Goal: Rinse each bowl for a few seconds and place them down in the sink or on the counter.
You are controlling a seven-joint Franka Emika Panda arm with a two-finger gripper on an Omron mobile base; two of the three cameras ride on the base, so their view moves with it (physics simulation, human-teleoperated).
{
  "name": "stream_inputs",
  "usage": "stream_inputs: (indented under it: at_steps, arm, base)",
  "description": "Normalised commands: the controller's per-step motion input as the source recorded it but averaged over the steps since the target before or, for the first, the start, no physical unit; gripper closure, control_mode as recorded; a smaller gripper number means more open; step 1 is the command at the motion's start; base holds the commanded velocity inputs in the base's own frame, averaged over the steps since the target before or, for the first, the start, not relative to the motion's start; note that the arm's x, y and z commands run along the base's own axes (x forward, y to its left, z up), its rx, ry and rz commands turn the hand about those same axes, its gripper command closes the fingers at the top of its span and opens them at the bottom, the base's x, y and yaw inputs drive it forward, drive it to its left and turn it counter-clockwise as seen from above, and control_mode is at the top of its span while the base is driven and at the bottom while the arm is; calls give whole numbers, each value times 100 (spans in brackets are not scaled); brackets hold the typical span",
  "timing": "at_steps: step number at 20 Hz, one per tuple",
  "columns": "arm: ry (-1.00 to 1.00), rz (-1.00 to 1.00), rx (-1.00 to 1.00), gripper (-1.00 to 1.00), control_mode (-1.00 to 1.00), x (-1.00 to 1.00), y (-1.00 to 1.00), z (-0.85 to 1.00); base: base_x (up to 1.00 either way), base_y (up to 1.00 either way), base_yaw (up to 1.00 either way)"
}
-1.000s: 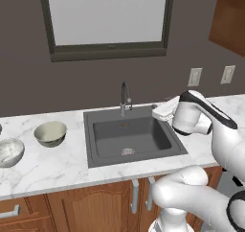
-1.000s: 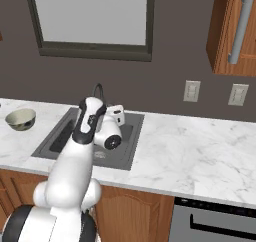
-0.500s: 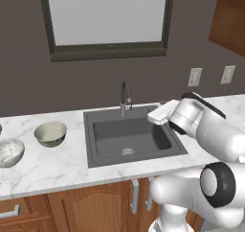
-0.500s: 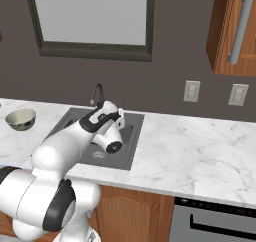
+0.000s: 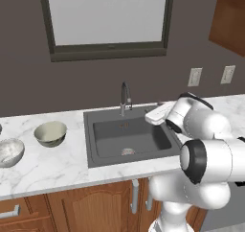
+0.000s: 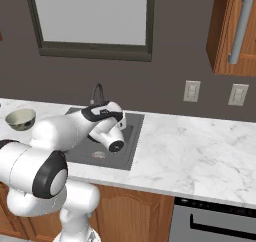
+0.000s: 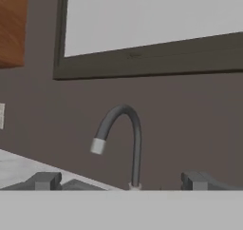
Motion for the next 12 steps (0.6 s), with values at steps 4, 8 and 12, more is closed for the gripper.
stream_inputs:
  at_steps: [4, 8, 12]
  arm:
    - [6, 0, 0, -100, -100, 32, 0, 0]
    - [5, 0, 0, -100, -100, 31, 0, 0]
    - [4, 0, 0, -100, -100, 27, 1, -5]
  base:
    - [0, 0, 0]
    - [0, 0, 0]
    - [0, 0, 0]
